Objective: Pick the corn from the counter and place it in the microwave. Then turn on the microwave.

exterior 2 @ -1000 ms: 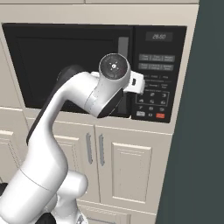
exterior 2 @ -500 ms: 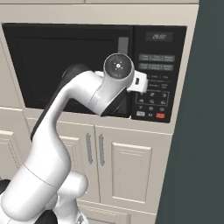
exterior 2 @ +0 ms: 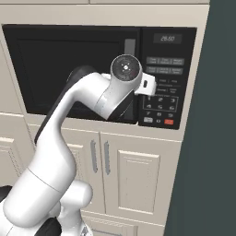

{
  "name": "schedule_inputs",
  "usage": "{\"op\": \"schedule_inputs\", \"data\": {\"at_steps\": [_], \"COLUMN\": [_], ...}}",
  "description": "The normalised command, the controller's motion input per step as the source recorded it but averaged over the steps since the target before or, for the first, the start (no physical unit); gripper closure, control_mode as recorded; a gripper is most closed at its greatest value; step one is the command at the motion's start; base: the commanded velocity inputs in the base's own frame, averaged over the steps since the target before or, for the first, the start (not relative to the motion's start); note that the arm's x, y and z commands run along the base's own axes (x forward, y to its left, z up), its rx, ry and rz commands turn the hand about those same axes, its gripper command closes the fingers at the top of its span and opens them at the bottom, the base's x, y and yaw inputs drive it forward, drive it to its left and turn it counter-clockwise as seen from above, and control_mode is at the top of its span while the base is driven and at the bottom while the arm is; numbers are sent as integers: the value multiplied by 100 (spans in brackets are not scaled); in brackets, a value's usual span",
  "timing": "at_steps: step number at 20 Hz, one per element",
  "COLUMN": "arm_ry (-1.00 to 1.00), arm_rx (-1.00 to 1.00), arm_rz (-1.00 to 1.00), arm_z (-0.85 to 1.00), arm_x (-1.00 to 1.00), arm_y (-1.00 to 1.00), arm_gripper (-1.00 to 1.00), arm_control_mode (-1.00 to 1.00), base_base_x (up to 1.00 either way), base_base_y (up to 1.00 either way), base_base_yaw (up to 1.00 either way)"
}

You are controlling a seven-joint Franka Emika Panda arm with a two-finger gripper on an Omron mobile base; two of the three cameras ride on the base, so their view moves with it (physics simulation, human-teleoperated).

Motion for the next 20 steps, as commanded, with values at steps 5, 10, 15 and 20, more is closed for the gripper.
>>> {"op": "schedule_inputs", "data": {"at_steps": [5, 10, 15, 20], "arm_ry": [0, 0, 0, 0], "arm_rx": [0, 0, 0, 0], "arm_rz": [0, 0, 0, 0], "arm_z": [0, 0, 0, 0], "arm_x": [12, 12, 10, 6], "arm_y": [0, 0, 0, 0], "arm_gripper": [-100, -100, -100, -100], "arm_control_mode": [-100, -100, -100, -100], "base_base_x": [0, 0, 0, 0], "base_base_y": [0, 0, 0, 0], "base_base_yaw": [0, 0, 0, 0]}}
